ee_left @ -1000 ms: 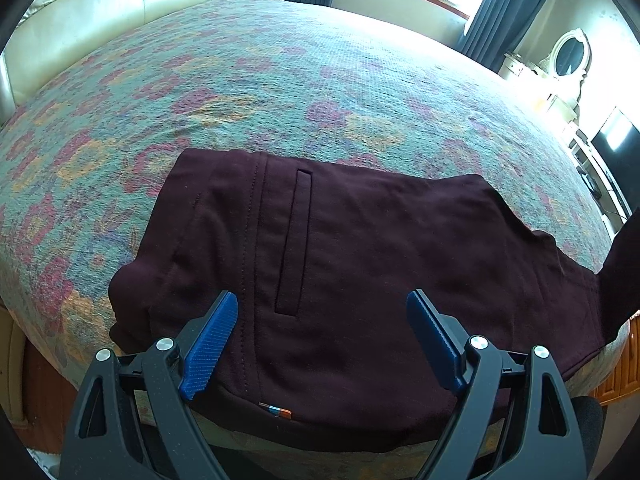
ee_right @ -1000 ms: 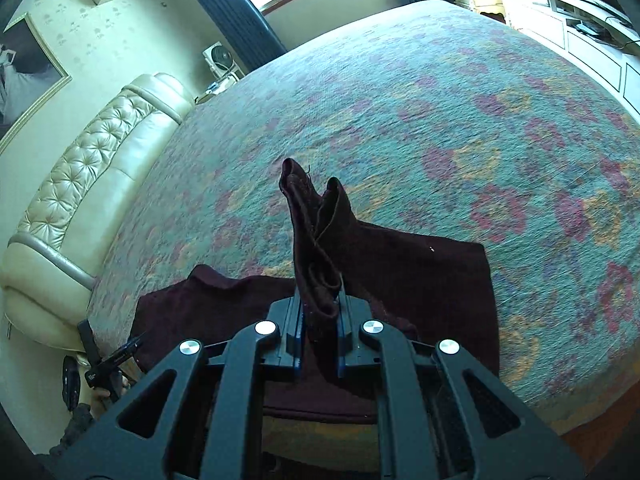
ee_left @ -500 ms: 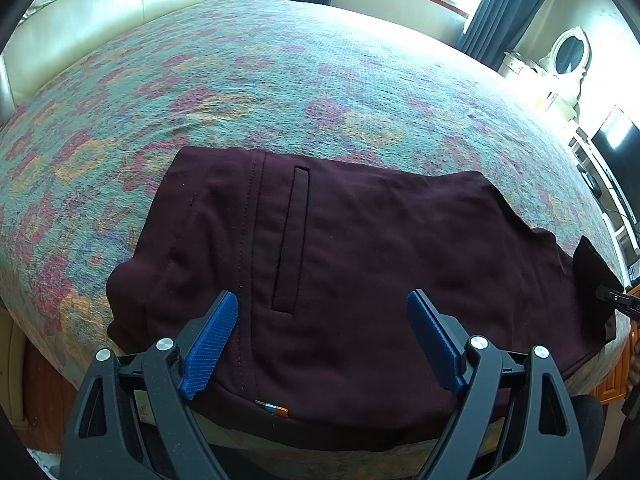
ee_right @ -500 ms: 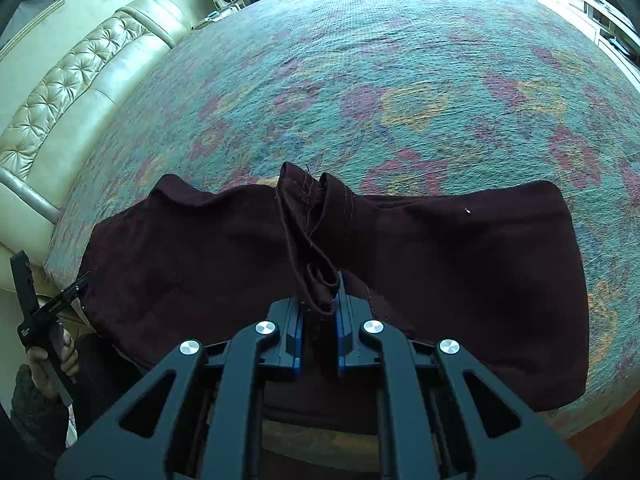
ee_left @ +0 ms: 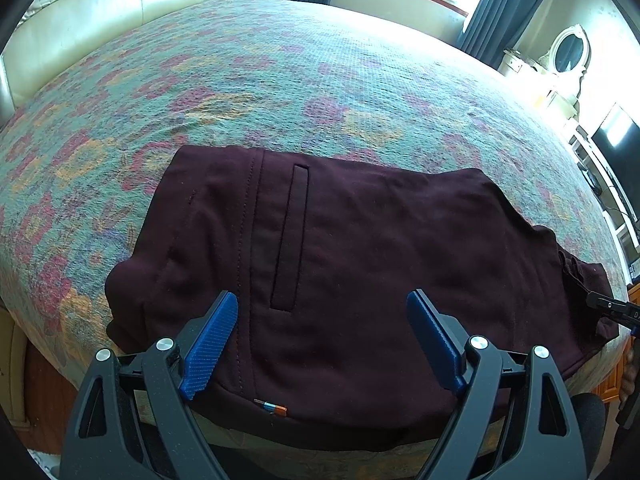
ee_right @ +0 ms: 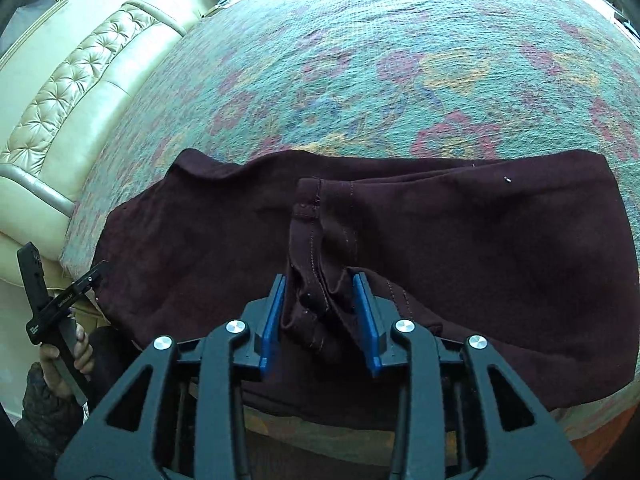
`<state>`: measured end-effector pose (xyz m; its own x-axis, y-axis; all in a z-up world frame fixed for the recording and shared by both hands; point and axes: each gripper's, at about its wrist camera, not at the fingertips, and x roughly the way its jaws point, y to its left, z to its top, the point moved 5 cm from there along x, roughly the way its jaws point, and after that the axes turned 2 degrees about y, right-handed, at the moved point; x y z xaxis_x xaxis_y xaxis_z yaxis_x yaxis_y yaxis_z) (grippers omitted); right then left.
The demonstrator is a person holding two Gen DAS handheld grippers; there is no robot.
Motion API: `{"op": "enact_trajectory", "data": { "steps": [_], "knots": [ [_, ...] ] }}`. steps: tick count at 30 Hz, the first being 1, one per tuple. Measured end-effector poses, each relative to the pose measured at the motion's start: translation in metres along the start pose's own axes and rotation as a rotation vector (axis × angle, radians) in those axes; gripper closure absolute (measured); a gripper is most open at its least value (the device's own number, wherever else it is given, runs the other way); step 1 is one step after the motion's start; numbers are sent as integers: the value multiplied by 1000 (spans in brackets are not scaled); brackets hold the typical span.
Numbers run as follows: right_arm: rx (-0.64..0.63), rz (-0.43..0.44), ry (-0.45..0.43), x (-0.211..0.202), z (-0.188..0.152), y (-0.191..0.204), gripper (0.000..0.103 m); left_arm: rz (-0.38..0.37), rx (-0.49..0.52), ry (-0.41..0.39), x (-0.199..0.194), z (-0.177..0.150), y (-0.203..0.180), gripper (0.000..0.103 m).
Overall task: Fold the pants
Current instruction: 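Lower the right gripper onto the folded leg and pinch the fabric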
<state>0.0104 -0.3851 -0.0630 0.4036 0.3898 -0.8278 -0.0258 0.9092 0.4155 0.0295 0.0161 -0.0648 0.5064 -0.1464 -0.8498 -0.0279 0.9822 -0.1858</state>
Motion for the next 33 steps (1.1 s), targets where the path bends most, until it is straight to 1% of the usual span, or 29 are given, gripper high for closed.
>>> {"op": "enact_trajectory", "data": {
  "steps": [2,3,5,7,10,13,17,22,23,25,27,29,32,33],
  "knots": [
    [25,36,-28,-7,4,1,69,0,0,0,0,0,0,18],
    [27,25,-43,-9,6,1,69,0,0,0,0,0,0,18],
    [9,-30,-60,-9,8,1,69,0,-1,0,0,0,0,18],
    [-22,-78,-46,-3,6,4,70,1,1,0,0,0,0,18],
    [-117,-168,-27,11,-1,15,70,1,1,0,0,0,0,18],
    [-212,-274,-44,19,-5,25,70,1,2,1,0,0,0,18],
    [-259,-334,-89,10,-5,30,70,-4,-5,2,1,0,1,18],
    [-267,-357,-67,8,-7,24,70,-9,-11,3,2,0,2,17],
    [-270,-366,-71,7,-8,23,70,-8,-10,3,1,0,3,17],
    [-264,-357,-95,1,-8,24,69,-5,-5,2,1,0,3,17],
    [-265,-351,-96,-2,-7,23,66,-3,-5,1,2,0,4,17],
    [-269,-370,-126,-5,-5,21,63,-1,-4,1,2,0,2,17],
    [-244,-361,-142,-10,-3,15,57,0,-2,0,2,0,1,17],
    [-239,-361,-158,-12,-2,14,57,1,-2,0,2,0,1,17]
  ]
}}
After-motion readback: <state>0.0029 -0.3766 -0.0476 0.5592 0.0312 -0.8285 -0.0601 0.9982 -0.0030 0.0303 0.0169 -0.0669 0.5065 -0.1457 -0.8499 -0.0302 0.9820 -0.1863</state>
